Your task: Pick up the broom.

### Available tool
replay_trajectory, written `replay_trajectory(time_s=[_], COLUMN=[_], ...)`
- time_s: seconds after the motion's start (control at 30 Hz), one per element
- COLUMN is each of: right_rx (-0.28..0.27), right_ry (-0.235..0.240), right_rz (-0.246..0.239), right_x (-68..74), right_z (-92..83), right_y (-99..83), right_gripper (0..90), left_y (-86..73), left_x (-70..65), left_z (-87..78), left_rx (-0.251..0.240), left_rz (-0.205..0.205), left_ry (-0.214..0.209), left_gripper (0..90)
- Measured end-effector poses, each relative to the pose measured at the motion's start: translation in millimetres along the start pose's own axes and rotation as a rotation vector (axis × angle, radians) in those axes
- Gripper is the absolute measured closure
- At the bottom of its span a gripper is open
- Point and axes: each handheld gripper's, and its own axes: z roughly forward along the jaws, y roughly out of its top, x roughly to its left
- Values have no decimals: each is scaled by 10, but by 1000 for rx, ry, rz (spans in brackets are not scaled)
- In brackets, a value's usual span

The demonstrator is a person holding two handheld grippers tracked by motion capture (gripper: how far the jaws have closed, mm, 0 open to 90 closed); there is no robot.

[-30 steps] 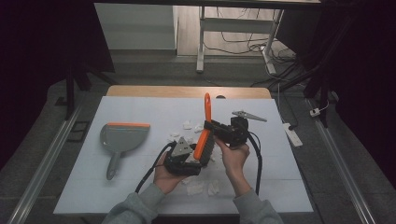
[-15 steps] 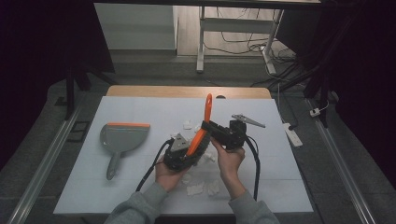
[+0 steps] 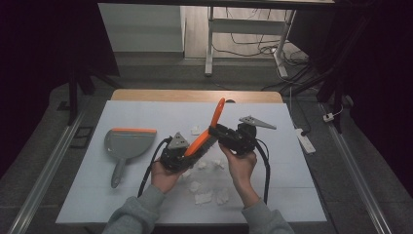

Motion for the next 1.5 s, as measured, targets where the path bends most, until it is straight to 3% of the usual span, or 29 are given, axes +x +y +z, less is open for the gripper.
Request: replay_trajectory(time_s=[0.03, 0.1, 0.13, 0.2, 0.3, 0.33, 0.53, 0.93, 0.97, 1.03, 1.17, 1.27, 1.5], right_rx=[10, 22, 37, 50, 79, 79, 218, 334, 350, 355, 358, 371, 420], right_ry=[19, 15, 14, 20, 20, 20, 39, 83, 80, 87, 111, 126, 165], right_rz=[-3, -17, -58, -83, -144, -144, -301, -370, -406, -428, -448, -478, -555], right_x=[-13, -22, -38, -53, -63, -63, -67, -18, 19, 53, 98, 132, 188], right_z=[-12, -33, -66, -104, -171, -171, -254, -259, -271, -282, -289, -292, -249], right_y=[25, 50, 83, 109, 148, 148, 174, 134, 136, 142, 152, 156, 141], right_gripper=[552, 540, 519, 495, 478, 478, 459, 438, 434, 431, 423, 414, 411], left_y=[15, 44, 51, 57, 45, 38, 5, -35, -33, -16, 36, 76, 188], left_x=[20, 60, 76, 105, 164, 182, 248, 254, 252, 247, 227, 204, 102], left_z=[-46, -127, -159, -204, -231, -235, -224, -245, -255, -270, -286, -270, -214], left_rx=[0, 2, 5, 18, 61, 77, 167, 274, 288, 318, 380, 414, 505], left_rz=[10, 23, 27, 40, 47, 52, 80, 98, 108, 129, 166, 194, 289], left_ry=[0, 1, 1, 7, -1, -4, -21, -71, -74, -75, -70, -91, -104], left_gripper=[782, 782, 783, 783, 782, 782, 782, 781, 781, 781, 781, 782, 782])
